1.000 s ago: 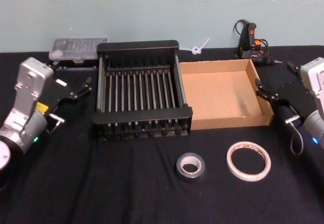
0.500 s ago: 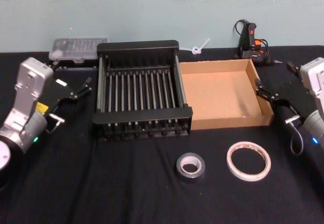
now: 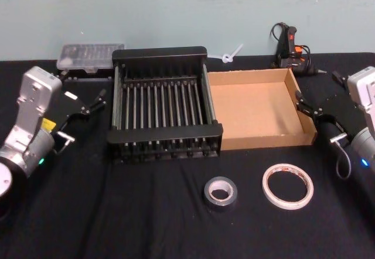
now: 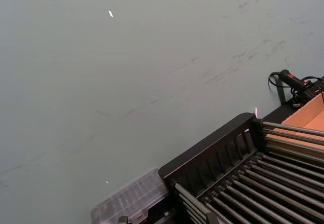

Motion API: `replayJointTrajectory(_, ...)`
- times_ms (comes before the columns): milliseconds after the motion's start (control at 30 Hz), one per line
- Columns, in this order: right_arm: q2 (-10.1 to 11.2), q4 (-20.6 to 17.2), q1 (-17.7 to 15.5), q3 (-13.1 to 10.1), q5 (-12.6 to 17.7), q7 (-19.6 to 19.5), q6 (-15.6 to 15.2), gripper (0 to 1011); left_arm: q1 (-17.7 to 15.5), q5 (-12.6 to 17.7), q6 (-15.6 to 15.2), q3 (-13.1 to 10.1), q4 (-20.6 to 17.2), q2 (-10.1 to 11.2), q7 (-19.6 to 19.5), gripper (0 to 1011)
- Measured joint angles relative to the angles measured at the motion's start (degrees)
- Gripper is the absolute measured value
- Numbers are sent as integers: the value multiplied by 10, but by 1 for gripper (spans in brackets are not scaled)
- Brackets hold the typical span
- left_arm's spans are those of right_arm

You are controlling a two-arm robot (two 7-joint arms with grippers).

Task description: Pick up the white tape and place it into the black box , Pick up the silver tape and place it into the brown box.

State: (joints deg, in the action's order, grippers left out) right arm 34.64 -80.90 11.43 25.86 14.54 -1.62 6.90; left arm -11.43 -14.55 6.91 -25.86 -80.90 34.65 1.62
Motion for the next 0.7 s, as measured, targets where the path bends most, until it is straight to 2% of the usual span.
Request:
replayJointTrajectory(167, -2, 0, 0, -2, -1, 1, 0, 1002, 0, 0, 0, 0, 0, 0, 0, 1001)
replayJointTrajectory(433, -3, -13, -7, -18, -6, 13, -2, 1002, 0, 0, 0, 0, 0, 0, 0, 1001)
replayJointTrajectory(700, 18, -61, -44, -41, 3, 27, -21, 1002, 0, 0, 0, 0, 0, 0, 0, 1001)
